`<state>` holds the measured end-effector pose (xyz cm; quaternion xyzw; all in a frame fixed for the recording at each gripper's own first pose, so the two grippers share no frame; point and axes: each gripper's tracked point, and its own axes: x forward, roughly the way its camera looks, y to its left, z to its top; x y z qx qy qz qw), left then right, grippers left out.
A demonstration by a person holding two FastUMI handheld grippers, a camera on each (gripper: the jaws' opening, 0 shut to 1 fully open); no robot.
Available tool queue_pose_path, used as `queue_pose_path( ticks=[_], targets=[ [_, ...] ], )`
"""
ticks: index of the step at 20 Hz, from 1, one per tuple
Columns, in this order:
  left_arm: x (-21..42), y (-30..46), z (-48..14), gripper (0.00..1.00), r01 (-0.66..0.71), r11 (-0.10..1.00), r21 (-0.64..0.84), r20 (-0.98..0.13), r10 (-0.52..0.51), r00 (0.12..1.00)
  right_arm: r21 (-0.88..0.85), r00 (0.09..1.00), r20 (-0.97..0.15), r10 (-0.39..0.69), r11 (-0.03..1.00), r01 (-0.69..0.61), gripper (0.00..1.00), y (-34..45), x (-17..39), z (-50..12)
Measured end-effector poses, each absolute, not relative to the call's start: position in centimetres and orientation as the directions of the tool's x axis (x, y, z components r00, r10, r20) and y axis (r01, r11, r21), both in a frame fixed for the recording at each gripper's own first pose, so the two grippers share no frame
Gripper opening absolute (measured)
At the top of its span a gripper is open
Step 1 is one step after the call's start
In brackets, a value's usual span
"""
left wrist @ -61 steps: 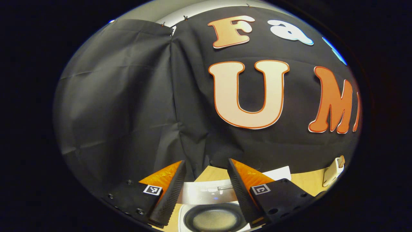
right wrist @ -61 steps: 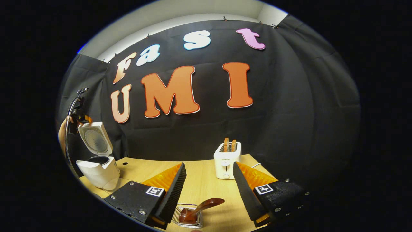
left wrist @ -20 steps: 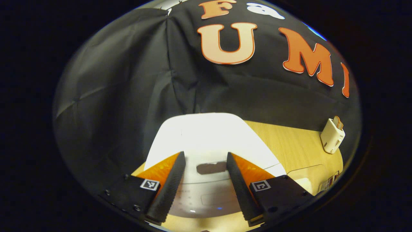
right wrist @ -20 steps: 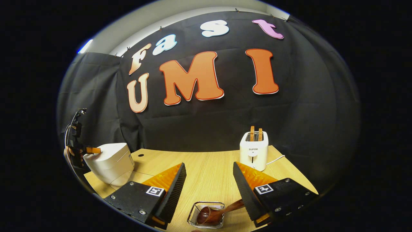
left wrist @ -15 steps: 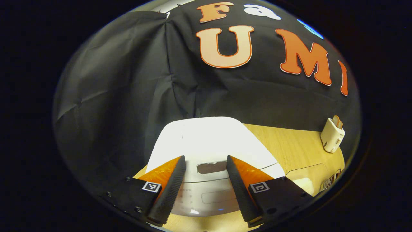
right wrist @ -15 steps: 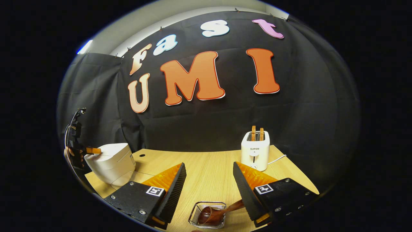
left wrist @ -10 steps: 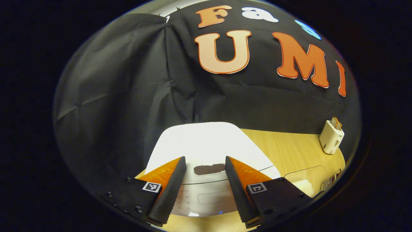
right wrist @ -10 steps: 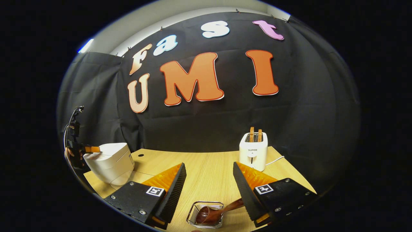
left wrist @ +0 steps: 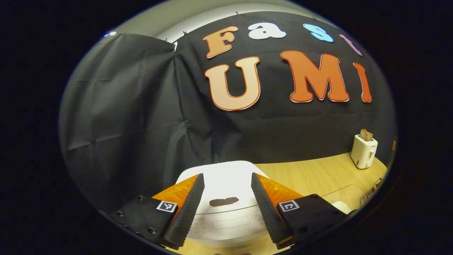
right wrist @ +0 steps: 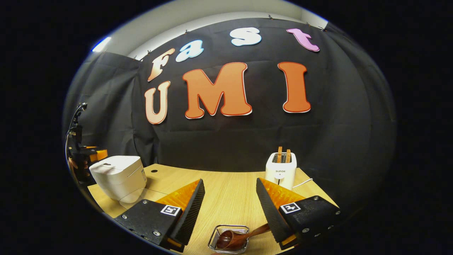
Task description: Close the left gripper, press the button to open the rice cooker; take a wooden spoon from the chopstick holder with the right hand, scoop a spoonful of rice and pour it into the rice cooker, then put the wooden spoon back into the chopstick holder.
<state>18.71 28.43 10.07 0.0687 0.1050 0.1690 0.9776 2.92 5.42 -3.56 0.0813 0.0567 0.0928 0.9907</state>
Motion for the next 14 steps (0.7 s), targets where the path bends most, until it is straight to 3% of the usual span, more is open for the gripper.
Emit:
queue_pose_path(
  ticks=[2,5,13,14],
  targets=[
    [19.0,26.5,10.8,0.86,-0.293,0.945,0.145,-0.146,0.314,0.938,0.146,0.979,-0.065,0.195,0.972,-0.184,0.87,6.1,2.8,-2.9],
    [19.1,24.9,12.4,0.92,-0.276,0.95,0.144,-0.068,0.288,0.955,0.137,0.982,-0.014,0.188,0.973,-0.185,0.87,6.7,2.8,-1.6],
    [20.1,19.4,12.6,0.91,-0.197,0.97,0.14,0.036,0.193,0.98,0.126,0.987,0.091,0.135,0.981,-0.146,0.88,6.8,2.4,0.9],
    [20.0,19.0,12.6,0.95,-0.196,0.969,0.153,0.044,0.191,0.981,0.122,0.986,0.098,0.135,0.982,-0.147,0.88,6.9,2.3,0.9]
  ],
)
